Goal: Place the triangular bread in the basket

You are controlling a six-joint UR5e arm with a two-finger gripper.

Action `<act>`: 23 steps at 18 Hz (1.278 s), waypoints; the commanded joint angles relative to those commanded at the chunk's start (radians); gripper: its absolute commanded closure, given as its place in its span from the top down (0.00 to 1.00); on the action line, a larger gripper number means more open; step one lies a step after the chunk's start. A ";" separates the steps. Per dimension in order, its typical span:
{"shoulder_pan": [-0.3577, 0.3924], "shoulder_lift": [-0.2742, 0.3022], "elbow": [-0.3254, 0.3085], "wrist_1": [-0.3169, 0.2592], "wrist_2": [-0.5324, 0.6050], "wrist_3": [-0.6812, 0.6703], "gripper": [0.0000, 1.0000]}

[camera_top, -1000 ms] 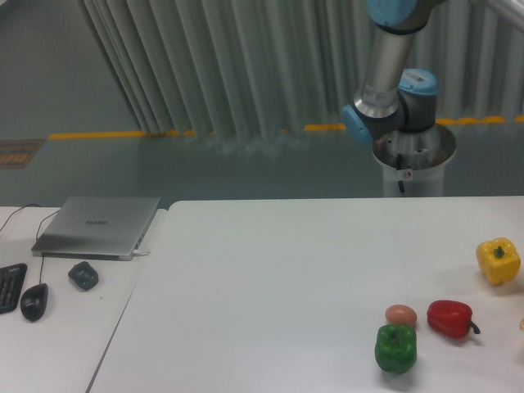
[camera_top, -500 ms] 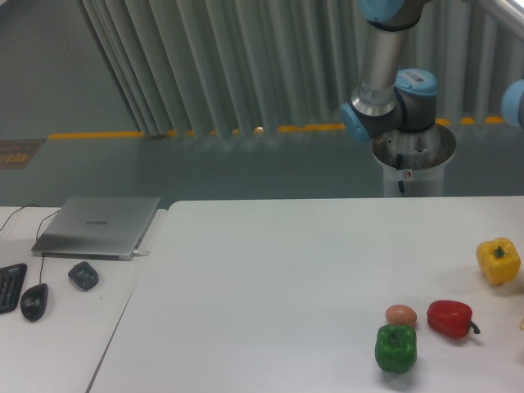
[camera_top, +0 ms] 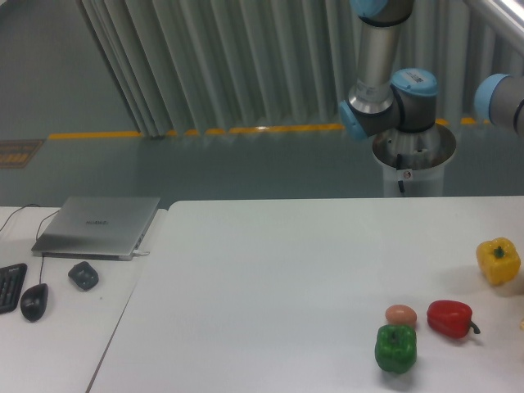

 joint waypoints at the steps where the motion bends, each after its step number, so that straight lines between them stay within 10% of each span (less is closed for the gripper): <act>1: 0.000 0.002 0.000 -0.002 0.000 -0.008 1.00; 23: 0.002 0.000 -0.008 -0.009 -0.009 -0.034 1.00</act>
